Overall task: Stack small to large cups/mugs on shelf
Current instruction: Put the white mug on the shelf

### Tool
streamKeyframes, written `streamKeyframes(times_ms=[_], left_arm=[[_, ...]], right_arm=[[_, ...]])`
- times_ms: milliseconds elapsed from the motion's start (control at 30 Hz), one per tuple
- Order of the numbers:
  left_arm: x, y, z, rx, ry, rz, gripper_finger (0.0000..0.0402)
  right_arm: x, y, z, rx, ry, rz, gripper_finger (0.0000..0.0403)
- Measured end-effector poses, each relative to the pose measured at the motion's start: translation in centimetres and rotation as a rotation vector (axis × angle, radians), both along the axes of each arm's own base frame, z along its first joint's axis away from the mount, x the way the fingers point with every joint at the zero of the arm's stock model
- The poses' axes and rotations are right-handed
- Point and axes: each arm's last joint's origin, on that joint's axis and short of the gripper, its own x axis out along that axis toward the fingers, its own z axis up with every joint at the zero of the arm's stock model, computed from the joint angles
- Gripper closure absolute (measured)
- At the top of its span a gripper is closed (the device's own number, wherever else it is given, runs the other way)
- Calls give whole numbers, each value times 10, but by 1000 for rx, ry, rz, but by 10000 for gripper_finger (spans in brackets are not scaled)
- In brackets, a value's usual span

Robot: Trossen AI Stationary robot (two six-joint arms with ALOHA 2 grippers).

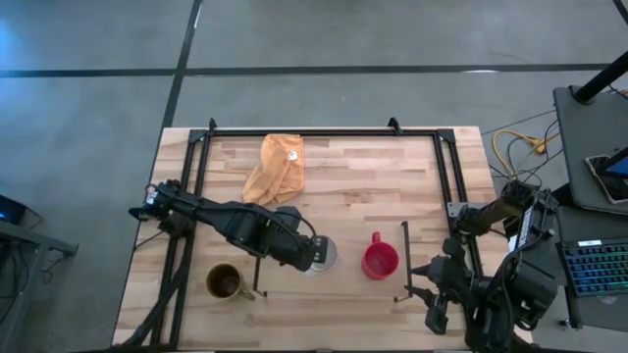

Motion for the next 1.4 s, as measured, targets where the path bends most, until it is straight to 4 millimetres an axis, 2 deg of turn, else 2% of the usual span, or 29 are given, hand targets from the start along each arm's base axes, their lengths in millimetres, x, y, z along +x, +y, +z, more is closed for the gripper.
streamKeyframes(times_ms=[267,700,1400], left_arm=[[1,2,-1,0,2,6,401],[9,-2,-13,-4,39,-3,401],[11,-2,-12,13,16,8,401]], right_arm=[[0,1,-4,0,21,3,234],[-1,0,2,-8,4,21,234],[0,-1,3,-38,-22,24,234]])
